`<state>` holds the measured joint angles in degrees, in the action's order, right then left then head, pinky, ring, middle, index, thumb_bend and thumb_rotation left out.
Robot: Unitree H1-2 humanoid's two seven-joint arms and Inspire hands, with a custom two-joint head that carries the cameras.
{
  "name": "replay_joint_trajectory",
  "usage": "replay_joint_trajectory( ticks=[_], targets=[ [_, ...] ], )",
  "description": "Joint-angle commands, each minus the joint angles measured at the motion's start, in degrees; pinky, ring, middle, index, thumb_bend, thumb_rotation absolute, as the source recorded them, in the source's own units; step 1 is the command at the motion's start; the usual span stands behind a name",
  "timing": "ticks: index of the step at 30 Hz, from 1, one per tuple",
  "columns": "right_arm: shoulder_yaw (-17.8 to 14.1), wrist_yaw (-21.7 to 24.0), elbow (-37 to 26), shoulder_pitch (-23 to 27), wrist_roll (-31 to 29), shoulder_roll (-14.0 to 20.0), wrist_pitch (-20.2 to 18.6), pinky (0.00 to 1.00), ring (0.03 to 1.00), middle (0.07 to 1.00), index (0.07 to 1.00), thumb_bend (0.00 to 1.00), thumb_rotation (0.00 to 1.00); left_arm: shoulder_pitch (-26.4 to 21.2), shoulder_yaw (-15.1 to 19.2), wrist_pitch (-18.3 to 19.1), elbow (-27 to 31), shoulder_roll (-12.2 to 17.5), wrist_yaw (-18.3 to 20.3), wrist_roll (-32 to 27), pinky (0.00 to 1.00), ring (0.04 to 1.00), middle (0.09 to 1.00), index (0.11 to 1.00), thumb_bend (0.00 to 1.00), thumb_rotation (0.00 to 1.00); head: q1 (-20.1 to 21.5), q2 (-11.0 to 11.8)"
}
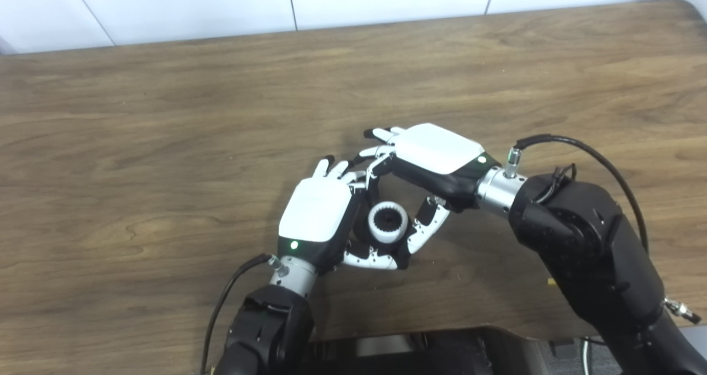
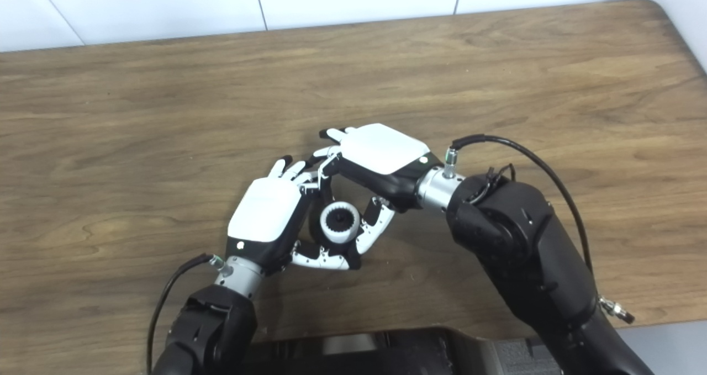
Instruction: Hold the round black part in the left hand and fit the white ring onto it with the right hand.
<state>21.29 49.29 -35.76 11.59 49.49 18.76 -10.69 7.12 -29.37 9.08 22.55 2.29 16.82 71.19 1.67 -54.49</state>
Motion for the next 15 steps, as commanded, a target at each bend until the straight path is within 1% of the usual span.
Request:
replay_joint_trajectory(
  ticks=[1,10,15],
  targets=[
    [-0.71,-1.2,-1.38,1.79,-0.07,-0.38,0.79,0.99,1.0,0.882,0.639,1.0,0.24,0.1,-0.05,-0.37,0.6,0.28,1.12,0.05,1.0,0.927,0.821,0.485,0.52,0.06,0.08,-0.05],
    [-1.65,-1.0,-2.35,2.2,-0.06,-0.47,0.1,0.99,1.0,0.886,0.637,1.0,0.29,0.36,0.34,-0.53,0.63,0.74,1.3,-0.42,1.0,0.932,0.821,0.485,0.52,0.06,0.32,0.44],
    [-3.6,-0.83,-3.54,3.03,-0.29,-0.34,-0.96,0.98,1.0,0.883,0.632,1.0,0.29,0.56,0.75,-1.0,0.45,0.9,0.47,-1.09,1.0,0.924,0.816,0.484,0.52,0.06,0.54,0.76]
  ],
)
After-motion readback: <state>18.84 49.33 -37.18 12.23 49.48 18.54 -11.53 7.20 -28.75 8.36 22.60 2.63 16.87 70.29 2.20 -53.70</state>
